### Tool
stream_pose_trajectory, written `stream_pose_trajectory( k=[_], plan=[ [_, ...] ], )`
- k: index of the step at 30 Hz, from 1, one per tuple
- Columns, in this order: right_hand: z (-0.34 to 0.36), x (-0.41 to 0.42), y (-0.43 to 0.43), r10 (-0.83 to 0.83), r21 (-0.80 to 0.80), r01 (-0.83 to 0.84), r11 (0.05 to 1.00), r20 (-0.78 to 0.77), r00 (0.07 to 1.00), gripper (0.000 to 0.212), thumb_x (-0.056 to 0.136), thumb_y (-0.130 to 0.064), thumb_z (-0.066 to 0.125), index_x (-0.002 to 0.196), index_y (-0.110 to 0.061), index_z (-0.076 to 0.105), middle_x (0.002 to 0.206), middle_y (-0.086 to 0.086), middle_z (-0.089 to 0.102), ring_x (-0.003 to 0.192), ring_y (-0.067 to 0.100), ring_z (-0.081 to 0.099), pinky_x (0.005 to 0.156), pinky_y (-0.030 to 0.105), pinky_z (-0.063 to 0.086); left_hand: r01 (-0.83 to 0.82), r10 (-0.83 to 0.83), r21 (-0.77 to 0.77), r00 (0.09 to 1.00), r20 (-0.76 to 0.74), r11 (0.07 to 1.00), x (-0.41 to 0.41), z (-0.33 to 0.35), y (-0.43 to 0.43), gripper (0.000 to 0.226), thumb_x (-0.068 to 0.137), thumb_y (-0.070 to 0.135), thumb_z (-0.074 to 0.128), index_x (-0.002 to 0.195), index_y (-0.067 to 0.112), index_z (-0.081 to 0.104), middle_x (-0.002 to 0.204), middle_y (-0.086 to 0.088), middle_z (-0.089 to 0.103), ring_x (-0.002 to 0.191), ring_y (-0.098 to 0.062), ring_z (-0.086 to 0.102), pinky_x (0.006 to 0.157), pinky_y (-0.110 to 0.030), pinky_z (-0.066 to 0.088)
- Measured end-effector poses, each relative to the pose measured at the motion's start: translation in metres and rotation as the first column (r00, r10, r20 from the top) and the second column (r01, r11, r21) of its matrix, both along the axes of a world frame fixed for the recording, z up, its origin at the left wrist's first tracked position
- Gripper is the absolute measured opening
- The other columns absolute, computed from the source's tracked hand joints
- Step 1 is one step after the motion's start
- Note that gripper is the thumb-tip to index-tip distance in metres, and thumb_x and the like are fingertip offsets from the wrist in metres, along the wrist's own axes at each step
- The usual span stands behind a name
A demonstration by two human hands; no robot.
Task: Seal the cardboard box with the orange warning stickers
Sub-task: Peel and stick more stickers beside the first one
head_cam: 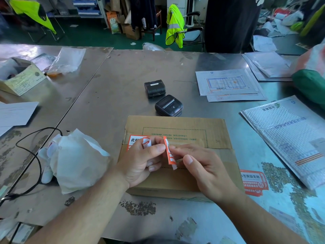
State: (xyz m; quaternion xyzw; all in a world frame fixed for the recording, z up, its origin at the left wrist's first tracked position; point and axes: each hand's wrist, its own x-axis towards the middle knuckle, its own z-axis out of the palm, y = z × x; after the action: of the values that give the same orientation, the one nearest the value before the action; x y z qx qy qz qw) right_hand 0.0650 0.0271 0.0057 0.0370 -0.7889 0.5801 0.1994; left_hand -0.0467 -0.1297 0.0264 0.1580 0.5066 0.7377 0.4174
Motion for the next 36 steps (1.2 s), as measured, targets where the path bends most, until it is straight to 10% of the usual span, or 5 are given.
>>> stream_pose_trajectory(
  k=[25,36],
  plan=[
    [0.015,0.007,0.004,-0.041,-0.171,0.054,0.984,0.076,0.996,0.043,0.100,-0.030,0.037,0.122,-0.013,0.071,0.114,-0.004,0.076,0.109,0.018,0.069,0.092,0.031,0.053,-0.111,0.082,-0.113,0.970,-0.230,0.987,0.014,0.019,0.021,0.007,0.083,0.014,0.061,0.081,0.008,0.059,0.070,-0.007,0.064,0.049,-0.006,0.052,0.043,-0.018,0.033],
    [0.018,0.009,0.007,-0.149,-0.007,0.149,0.989,0.034,0.988,0.045,0.104,-0.028,0.033,0.104,-0.011,0.074,0.096,-0.006,0.073,0.091,0.017,0.067,0.079,0.042,0.050,-0.192,0.053,-0.325,0.918,-0.392,0.926,0.016,0.027,0.039,0.014,0.089,0.016,0.067,0.075,0.015,0.066,0.072,-0.006,0.062,0.066,-0.018,0.060,0.055,-0.023,0.046]
  ],
)
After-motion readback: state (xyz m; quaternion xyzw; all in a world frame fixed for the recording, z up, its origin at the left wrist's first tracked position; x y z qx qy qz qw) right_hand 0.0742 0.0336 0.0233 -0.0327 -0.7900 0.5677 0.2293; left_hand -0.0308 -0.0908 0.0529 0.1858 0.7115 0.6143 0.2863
